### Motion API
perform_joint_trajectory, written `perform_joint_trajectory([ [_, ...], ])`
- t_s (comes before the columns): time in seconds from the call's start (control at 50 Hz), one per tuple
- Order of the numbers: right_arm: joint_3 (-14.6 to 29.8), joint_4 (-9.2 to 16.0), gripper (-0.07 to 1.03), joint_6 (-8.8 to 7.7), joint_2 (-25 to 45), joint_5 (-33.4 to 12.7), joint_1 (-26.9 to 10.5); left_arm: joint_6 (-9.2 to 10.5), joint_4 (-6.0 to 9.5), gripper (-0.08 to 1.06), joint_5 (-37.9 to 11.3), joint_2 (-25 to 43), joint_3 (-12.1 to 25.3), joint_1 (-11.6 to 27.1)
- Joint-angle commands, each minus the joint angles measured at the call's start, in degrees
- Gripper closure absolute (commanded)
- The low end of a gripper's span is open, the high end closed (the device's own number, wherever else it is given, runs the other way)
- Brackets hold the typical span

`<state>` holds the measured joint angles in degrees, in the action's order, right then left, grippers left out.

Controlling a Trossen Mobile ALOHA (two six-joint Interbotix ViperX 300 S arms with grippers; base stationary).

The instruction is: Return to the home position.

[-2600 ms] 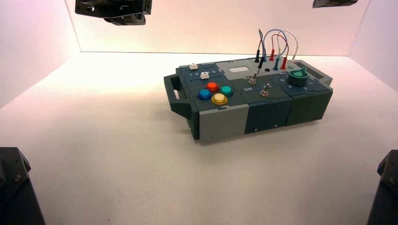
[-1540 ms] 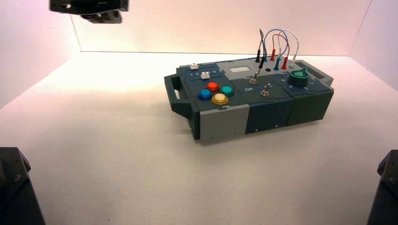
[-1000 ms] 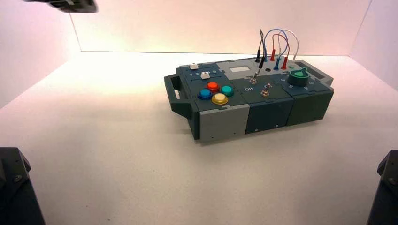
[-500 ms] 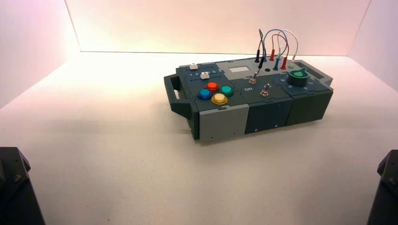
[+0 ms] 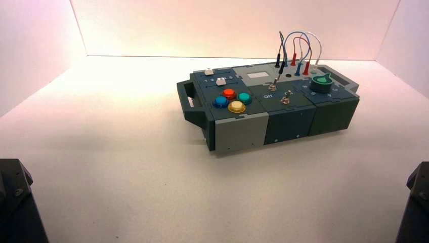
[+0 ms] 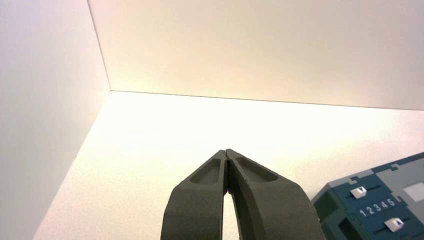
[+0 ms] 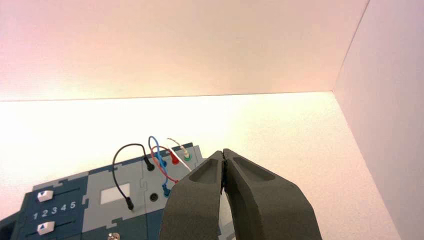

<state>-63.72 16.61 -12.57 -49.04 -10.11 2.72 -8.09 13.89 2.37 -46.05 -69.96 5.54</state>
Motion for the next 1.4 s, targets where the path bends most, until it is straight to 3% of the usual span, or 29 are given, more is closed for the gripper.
perform_joint_trajectory([
  [0.02, -0.1, 0.9, 0.99, 0.26, -1.9, 0.0, 0.3, 0.09, 0.0, 1.01, -1.2, -4.0, -0.4, -0.2],
  [0.42, -1.9, 1.6, 0.99, 0.26, -3.8, -0.6, -0.2, 0.62, 0.35, 1.01, -3.2, -19.2, -5.1, -1.1],
  [0.68, -4.4, 1.9, 0.99, 0.26, -9.8, -1.1, -0.4, 0.7, 0.26, 1.01, -3.3, -18.4, -4.9, -1.8],
  [1.12, -9.9, 4.1, 0.99, 0.26, -27.4, -1.7, -0.4, 0.79, 0.26, 1.01, -3.3, -17.6, -5.0, -1.8],
  [1.4, -11.0, 4.4, 0.99, 0.79, -30.9, -1.9, -0.4, 1.32, 0.53, 1.01, -4.0, -18.5, -5.7, -1.8],
])
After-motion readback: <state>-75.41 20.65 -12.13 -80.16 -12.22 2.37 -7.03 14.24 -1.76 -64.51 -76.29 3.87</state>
